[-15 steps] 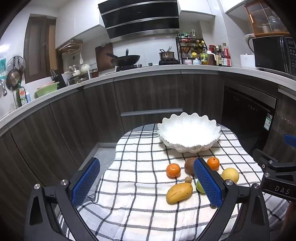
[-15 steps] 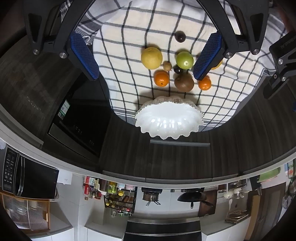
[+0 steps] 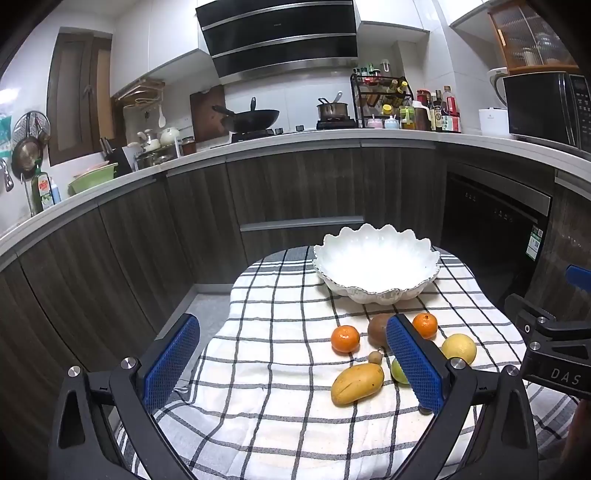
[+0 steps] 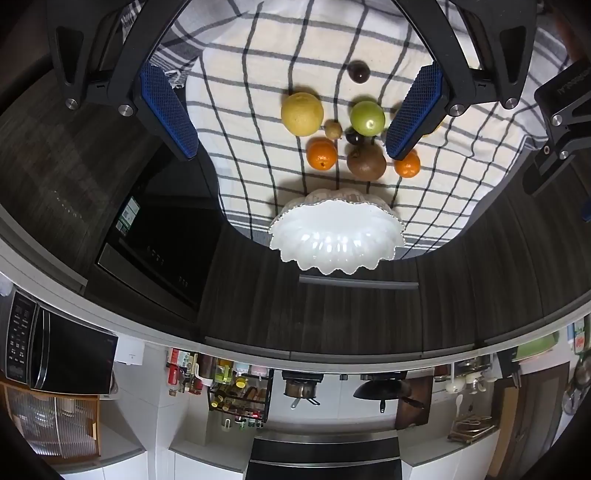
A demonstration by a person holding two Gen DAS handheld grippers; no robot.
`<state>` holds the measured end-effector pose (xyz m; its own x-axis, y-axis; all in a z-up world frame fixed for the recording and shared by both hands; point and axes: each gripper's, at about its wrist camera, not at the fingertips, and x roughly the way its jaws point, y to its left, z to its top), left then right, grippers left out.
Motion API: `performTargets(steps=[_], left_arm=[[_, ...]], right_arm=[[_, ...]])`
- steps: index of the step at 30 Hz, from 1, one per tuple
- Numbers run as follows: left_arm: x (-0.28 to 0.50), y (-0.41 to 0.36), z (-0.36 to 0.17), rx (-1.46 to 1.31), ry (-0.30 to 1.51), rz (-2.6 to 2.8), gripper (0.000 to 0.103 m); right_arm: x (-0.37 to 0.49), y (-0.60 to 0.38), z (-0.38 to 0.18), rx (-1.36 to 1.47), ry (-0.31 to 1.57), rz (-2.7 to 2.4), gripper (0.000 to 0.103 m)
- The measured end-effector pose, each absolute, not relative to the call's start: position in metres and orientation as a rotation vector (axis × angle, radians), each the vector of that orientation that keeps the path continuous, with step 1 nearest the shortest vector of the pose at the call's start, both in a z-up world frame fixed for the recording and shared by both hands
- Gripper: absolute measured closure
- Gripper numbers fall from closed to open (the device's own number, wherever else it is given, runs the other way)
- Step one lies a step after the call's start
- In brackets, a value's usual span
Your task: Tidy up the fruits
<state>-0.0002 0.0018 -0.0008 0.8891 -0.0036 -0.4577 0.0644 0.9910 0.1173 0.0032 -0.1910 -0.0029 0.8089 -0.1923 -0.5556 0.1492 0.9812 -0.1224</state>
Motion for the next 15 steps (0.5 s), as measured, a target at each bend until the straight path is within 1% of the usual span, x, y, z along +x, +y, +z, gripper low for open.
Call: performTargets(steps=[15], left_arm=[[-0.0013, -0.0010, 0.0012, 0.129, 0.476, -0.037, 0.000]], right_arm=[[0.0045, -0.1923, -0.0054, -0.071, 0.602, -0.180, 0.000]])
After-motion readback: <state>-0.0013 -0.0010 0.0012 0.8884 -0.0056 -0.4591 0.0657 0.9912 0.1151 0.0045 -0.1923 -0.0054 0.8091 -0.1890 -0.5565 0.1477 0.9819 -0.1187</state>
